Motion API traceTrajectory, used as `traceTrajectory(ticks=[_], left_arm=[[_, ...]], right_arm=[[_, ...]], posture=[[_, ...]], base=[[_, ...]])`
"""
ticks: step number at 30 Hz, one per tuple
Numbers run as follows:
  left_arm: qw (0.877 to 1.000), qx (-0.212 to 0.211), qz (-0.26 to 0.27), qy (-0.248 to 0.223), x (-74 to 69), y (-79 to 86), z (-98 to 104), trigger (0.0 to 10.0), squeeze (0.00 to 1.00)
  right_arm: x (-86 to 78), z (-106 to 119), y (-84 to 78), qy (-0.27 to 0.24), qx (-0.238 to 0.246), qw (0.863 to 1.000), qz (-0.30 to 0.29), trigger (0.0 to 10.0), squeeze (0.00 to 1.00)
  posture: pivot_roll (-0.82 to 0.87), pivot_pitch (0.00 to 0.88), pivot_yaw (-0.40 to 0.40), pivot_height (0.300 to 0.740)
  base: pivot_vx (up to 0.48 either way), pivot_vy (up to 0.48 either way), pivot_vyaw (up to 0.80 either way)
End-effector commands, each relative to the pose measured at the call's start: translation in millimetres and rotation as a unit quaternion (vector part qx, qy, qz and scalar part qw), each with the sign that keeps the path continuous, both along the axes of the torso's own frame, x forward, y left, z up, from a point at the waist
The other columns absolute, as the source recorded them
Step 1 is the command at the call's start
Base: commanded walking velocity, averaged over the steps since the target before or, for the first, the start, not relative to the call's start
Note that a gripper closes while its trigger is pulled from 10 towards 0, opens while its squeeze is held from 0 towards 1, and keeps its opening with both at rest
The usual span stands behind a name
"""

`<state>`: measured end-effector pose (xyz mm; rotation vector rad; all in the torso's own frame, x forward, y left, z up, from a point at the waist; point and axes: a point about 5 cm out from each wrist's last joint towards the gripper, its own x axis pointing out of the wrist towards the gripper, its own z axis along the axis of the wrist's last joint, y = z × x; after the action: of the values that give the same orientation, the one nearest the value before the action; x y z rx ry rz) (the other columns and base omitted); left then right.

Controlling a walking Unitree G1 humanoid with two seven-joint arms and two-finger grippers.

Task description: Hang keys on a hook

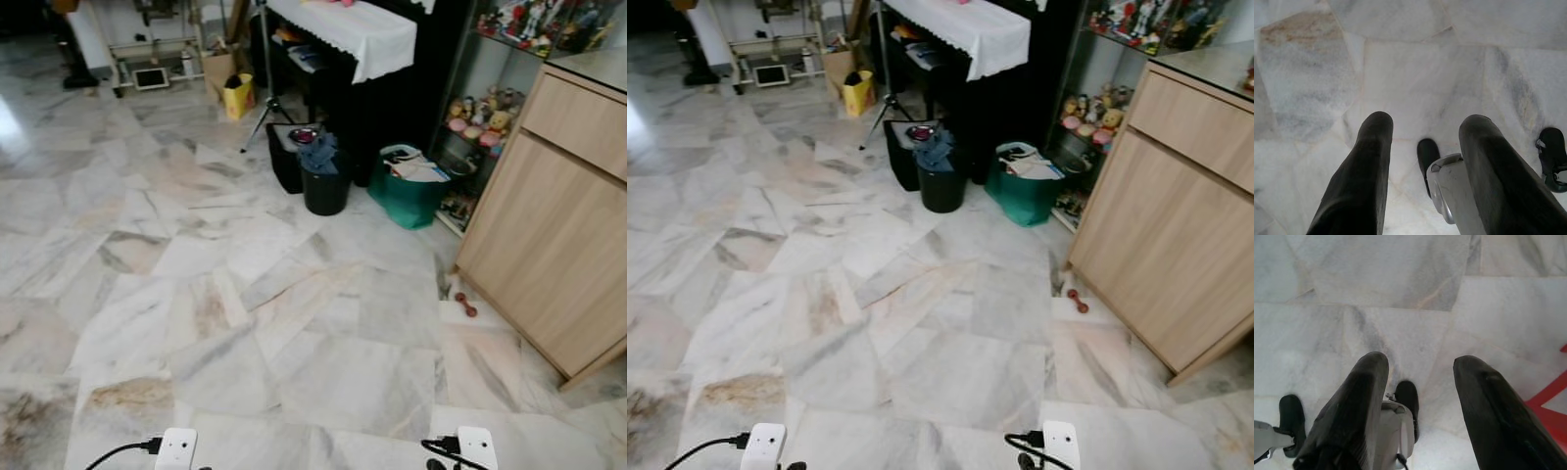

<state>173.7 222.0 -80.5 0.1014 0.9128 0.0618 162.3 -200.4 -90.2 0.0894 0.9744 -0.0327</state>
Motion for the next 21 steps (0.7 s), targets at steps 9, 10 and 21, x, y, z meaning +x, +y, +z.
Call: traceTrajectory(ticks=[9, 10, 21], left_arm=[[1.0, 0.011, -0.015, 0.002, 1.0, -1.0, 0.2, 10.0, 0.0], [1.0, 0.008, -0.011, 0.001, 1.0, -1.0, 0.2, 10.0, 0.0], [1.0, 0.007, -0.021, -0.009, 5.4, -4.0, 2.0, 10.0, 0.0]], right_arm=[[-4.7, -2.3, 0.4, 0.012, 0.002, 1.0, -0.001, 10.0, 0.0], [-5.1, -2.5, 0.5, 0.013, 0.002, 1.0, -0.001, 10.0, 0.0], [-11.5, -4.5, -2.5, 0.02, 0.002, 1.0, -0.004, 10.0, 0.0]], posture=[[0.05, 0.0, -0.02, 0.74], [0.05, 0.0, -0.021, 0.74], [0.05, 0.0, -0.023, 0.74]], base=[[0.0, -0.168, -0.76], [0.0, 0.0, -0.76], [0.0, 0.0, -0.76]])
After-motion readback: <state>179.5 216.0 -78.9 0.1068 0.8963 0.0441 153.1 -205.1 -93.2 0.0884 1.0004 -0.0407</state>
